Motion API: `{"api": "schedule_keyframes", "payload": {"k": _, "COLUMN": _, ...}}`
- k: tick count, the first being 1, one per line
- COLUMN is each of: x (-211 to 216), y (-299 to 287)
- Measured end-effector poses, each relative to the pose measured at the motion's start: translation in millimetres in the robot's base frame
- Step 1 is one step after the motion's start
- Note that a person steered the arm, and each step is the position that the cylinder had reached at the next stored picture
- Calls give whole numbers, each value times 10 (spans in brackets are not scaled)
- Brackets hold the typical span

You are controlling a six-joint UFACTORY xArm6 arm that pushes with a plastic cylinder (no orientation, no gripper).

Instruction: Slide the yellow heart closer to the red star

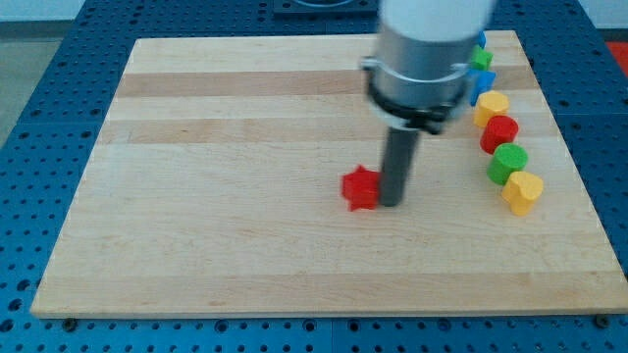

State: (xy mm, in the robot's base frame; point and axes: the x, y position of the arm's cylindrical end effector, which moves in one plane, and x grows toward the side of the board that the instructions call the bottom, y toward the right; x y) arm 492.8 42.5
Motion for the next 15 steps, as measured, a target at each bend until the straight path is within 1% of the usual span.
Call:
{"api": "schedule_keyframes", "payload": {"k": 1, "x": 36, "y": -221}}
{"api": "schedule_keyframes", "payload": {"k": 2, "x": 290, "y": 2}}
{"api": "schedule_keyframes", "payload": {"k": 3, "x": 484, "y": 436}}
{"api": "schedule_keyframes", "payload": {"k": 4, "x": 574, "y": 1152}}
{"api": "schedule_keyframes", "payload": {"k": 5, "x": 574, "y": 1886}}
{"api": "schedule_keyframes", "payload": {"k": 6, "x": 506, "y": 2349}}
{"api": "schedule_keyframes", "payload": {"k": 7, "x": 329, "y": 2406}}
{"api": "schedule_keyframes", "payload": {"k": 8, "x": 136, "y": 2306}}
{"api": "schedule_keyframes", "payload": {"k": 10, "x": 156, "y": 1433}}
{"api": "schedule_keyframes", "payload": {"k": 11, "x": 121, "y": 1223}}
{"api": "schedule_keyframes", "payload": {"k": 12, "x": 54, "y": 1283}}
{"api": "schedule_keyframes", "payload": {"k": 13, "x": -114, "y": 1291}}
{"api": "schedule_keyframes", "payload": {"k": 14, "x": -241, "y": 1081}}
{"api": "schedule_keyframes", "payload": {"k": 15, "x": -312, "y": 683}}
